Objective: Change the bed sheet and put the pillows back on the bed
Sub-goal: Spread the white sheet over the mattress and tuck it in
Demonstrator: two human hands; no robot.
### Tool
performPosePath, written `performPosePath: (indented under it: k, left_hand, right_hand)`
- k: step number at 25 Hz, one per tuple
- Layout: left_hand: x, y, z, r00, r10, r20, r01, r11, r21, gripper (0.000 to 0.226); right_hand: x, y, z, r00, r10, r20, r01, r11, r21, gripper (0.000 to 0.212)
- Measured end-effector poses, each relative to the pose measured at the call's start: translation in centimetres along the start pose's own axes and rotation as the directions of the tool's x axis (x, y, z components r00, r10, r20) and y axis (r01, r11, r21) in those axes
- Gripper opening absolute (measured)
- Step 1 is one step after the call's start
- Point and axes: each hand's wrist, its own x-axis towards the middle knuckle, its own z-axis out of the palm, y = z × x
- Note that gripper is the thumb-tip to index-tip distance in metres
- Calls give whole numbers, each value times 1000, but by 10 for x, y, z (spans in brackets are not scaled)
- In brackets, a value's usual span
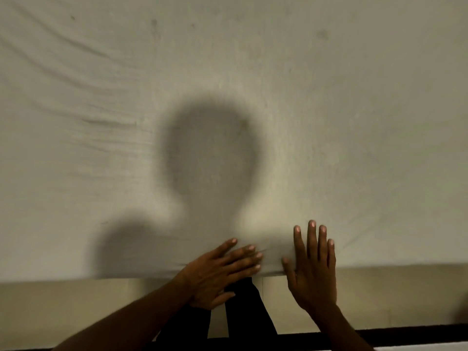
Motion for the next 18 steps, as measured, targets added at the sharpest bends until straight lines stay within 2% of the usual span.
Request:
performPosePath:
  k: [2, 4, 6, 7, 8, 10, 11, 13, 15, 18]
  left_hand:
    - [-9, 6, 9, 988, 135, 72, -137, 990, 14, 87]
    - [-18, 9, 20, 964, 243, 109, -248, 968, 37, 77]
    - [-20, 5, 15, 957, 282, 61, -284, 959, 17, 59]
    - [-21, -1, 5, 969, 247, 9, -246, 969, -27, 53]
    - [-18, -9, -9, 983, 171, -67, -175, 982, -65, 50]
    - [-17, -36, -36, 965, -114, -234, 81, 986, -146, 47]
    - [-22, -59, -46, 909, -283, -307, 225, 951, -210, 46]
    - [-39, -118, -52, 740, -548, -390, 463, 835, -296, 48]
    - [-66, -182, -53, 602, -689, -403, 606, 723, -331, 52]
    - [-92, -257, -69, 513, -747, -422, 684, 653, -325, 57]
  right_hand:
    - [-14, 12, -7, 988, -135, 74, 134, 991, 11, 83]
    - [-8, 14, -25, 936, -334, 114, 335, 942, 12, 81]
    - [10, 3, -44, 874, -471, 120, 473, 881, 13, 77]
    - [25, -9, -50, 865, -489, 117, 491, 871, 7, 75]
    - [43, -21, -55, 869, -481, 112, 485, 874, -9, 73]
    - [87, -57, -61, 884, -458, 96, 463, 885, -44, 70]
    - [111, -80, -61, 886, -456, 84, 461, 886, -54, 69]
    - [157, -132, -61, 880, -474, 41, 476, 877, -63, 69]
    - [203, -191, -57, 856, -516, 7, 515, 853, -79, 69]
    - [258, -253, -59, 824, -566, -18, 562, 821, -103, 69]
